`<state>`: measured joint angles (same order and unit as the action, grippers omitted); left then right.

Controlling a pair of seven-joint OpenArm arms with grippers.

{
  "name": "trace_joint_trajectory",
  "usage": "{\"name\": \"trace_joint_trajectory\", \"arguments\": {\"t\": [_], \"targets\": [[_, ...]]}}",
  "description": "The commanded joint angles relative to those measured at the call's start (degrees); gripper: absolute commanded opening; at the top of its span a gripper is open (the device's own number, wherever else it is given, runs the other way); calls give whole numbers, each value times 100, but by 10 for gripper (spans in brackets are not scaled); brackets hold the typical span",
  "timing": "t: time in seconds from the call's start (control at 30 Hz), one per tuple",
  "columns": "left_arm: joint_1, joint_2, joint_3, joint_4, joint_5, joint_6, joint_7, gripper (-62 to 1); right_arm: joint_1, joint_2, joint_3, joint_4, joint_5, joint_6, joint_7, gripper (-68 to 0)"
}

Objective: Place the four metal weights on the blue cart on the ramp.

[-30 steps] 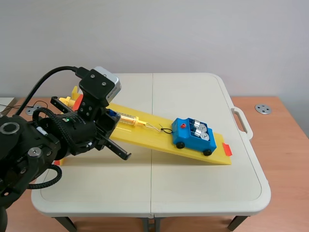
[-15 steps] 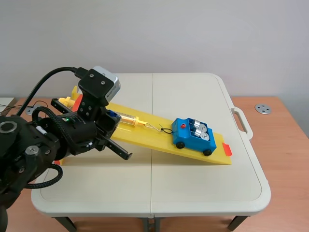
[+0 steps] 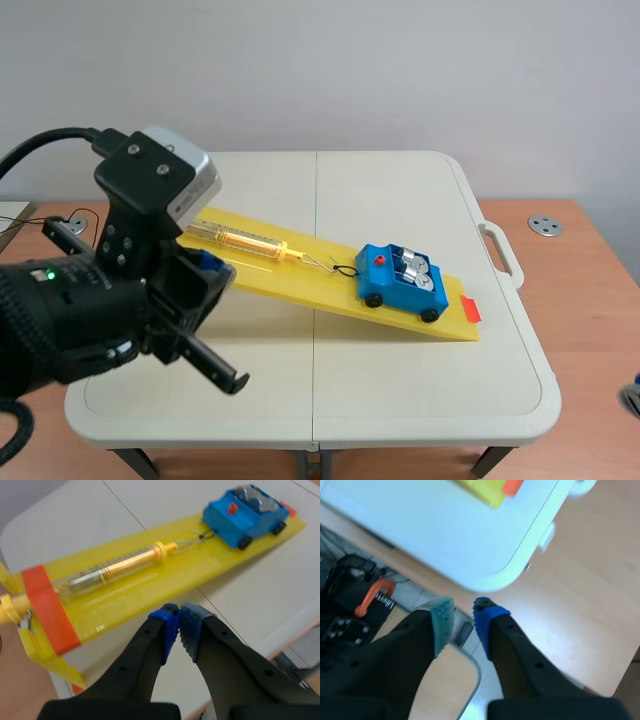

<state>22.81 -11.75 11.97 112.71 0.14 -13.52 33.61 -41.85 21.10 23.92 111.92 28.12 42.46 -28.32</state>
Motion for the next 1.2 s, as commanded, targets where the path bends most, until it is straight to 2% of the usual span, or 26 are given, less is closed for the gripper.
{"name": "trace_joint_trajectory", "arguments": {"t": [0.0, 0.13, 0.23, 0.3, 0.33, 0.47, 0.53, 0.8, 1.17], "targets": [[396, -22, -181, 704, -210, 221, -522, -442, 326, 109, 225, 590, 367, 26, 728, -434], [903, -20, -181, 979, -210, 223, -542, -284, 671, 109, 138, 588, 367, 26, 787, -286], [1169, -20, -181, 1034, -210, 225, -691, -97, 796, 107, -28, 588, 367, 26, 988, -155], [1290, -20, -181, 1036, -208, 227, -761, 14, 844, 107, -210, 588, 363, -177, 1113, -60], [1331, -20, -181, 1036, -208, 229, -765, 14, 861, 107, -315, 588, 361, -328, 1115, -7], [1368, -20, -181, 1036, -208, 293, -815, 14, 885, 105, -734, 588, 343, -852, 1137, -14], [1368, -20, -181, 1036, -208, 350, -857, 14, 885, 15, -901, 588, 271, -962, 1134, -14], [1366, -20, -181, 1025, -205, 382, -1003, 14, 887, -249, -1202, 588, 188, -992, 1161, -14], [1353, -22, -181, 1025, -205, 382, -1069, 14, 885, -256, -1200, 588, 79, -994, 1163, -14]]}}
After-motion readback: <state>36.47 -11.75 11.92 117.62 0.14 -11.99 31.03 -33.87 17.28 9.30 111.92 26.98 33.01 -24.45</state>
